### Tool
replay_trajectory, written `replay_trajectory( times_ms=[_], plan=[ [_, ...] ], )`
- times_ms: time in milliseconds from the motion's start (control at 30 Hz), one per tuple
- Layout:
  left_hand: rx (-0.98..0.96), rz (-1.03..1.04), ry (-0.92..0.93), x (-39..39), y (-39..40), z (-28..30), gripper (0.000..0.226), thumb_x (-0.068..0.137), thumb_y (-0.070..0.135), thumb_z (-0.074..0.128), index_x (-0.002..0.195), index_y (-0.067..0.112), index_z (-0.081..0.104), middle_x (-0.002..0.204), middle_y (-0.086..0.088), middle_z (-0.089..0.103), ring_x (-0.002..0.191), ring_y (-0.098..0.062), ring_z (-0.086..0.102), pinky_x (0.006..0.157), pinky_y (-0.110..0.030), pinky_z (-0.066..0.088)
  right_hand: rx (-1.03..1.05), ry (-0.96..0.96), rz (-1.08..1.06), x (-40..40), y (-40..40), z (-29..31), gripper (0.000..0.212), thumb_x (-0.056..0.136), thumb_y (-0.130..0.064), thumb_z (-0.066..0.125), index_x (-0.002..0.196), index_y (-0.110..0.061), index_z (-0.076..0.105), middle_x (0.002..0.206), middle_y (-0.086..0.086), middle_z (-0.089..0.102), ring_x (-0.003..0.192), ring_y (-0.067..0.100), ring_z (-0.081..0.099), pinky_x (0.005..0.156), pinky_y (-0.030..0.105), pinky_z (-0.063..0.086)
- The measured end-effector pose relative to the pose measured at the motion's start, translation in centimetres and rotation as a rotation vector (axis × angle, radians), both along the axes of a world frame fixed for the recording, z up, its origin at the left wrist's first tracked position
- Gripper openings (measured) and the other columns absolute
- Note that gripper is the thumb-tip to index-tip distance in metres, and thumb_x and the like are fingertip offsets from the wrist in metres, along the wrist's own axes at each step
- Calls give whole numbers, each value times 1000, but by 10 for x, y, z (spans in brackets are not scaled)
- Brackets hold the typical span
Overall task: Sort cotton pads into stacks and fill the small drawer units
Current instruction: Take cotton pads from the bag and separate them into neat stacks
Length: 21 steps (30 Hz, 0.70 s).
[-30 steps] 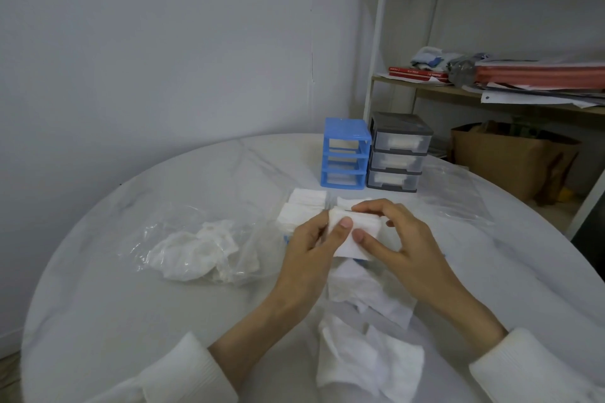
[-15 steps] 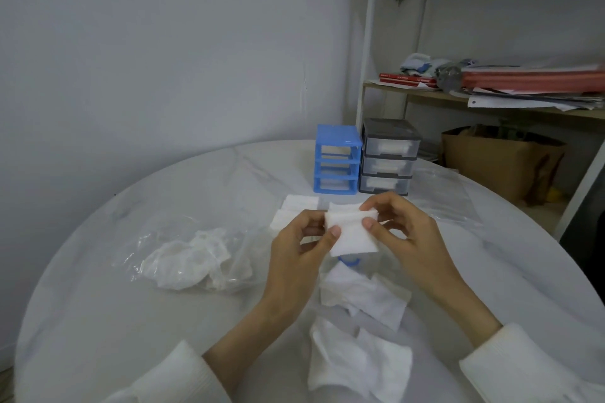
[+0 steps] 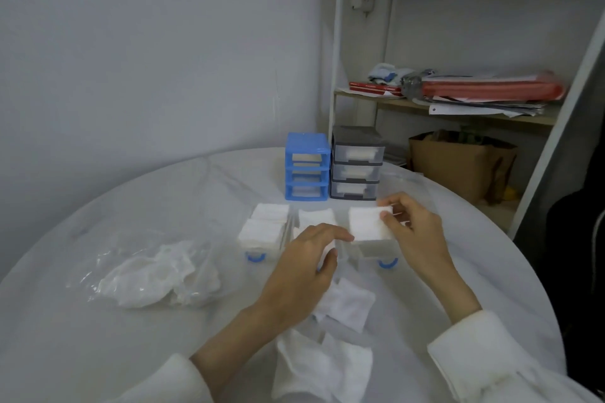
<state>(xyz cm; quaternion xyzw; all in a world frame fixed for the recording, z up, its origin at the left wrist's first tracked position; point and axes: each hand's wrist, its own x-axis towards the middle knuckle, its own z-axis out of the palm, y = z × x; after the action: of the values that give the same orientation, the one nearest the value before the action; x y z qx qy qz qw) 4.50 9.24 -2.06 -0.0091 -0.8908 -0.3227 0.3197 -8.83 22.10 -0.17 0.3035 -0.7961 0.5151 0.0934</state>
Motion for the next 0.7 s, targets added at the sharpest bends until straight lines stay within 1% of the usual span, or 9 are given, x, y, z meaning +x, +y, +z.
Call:
replay_trajectory(
  times_ms=[100,167,233,300,367,400,467,600,700],
  plan=[
    [-114,-38,-52,-9,7,2,33,95,10,46,123,24,56,129,12,54,120,3,43,103,-6,27,28,19,14,-6,6,-3,15,92,-8,51,92,-23,55,97,0,59,88,17,54,60,7,39],
    [-180,-49,-97,-14,9,2,35,98,16,43,131,24,51,138,12,47,127,2,36,103,-1,17,37,17,6,-10,10,-4,16,92,-7,50,92,-21,56,96,1,60,87,17,54,60,7,40],
    [-237,-53,-136,-18,11,2,37,100,21,39,137,25,45,145,12,39,133,3,27,103,2,6,69,14,-6,-14,16,-6,16,92,-6,51,89,-21,56,94,1,61,86,18,55,63,8,40],
    [-321,-55,-176,-22,12,1,39,102,25,34,140,27,39,149,14,33,137,5,18,107,-3,-5,144,25,-8,-17,18,-9,18,91,-9,52,87,-26,55,90,-3,61,86,17,56,76,20,44],
    [-409,-44,-230,-26,11,-2,41,102,29,29,143,29,34,151,15,28,140,6,12,109,-11,-13,315,74,-45,-18,18,-11,16,93,-16,51,90,-31,53,92,-6,59,88,12,51,92,30,35],
    [-433,-42,-258,-28,12,-2,42,102,31,28,144,29,32,152,16,27,140,6,11,109,-14,-15,384,105,-71,-19,19,-12,14,94,-19,49,93,-32,53,94,-5,59,90,10,48,95,32,29],
    [-456,-32,-301,-29,12,-4,42,103,32,25,145,30,30,152,16,27,140,6,10,109,-17,-18,429,143,-100,-19,19,-12,14,96,-22,47,99,-31,57,101,-4,60,95,9,44,94,31,23],
    [-515,11,-353,-29,12,-5,45,103,38,20,146,29,28,152,14,27,141,4,11,106,-22,-26,439,190,-129,-17,18,-11,16,93,-24,52,107,-30,58,106,-8,60,105,11,45,90,31,21],
    [-585,43,-344,-28,13,-3,63,93,49,2,147,28,25,153,12,27,142,1,11,105,-27,-30,443,209,-154,-15,18,-12,13,91,-28,56,101,-31,49,103,-8,59,104,12,48,94,33,23]
  ],
)
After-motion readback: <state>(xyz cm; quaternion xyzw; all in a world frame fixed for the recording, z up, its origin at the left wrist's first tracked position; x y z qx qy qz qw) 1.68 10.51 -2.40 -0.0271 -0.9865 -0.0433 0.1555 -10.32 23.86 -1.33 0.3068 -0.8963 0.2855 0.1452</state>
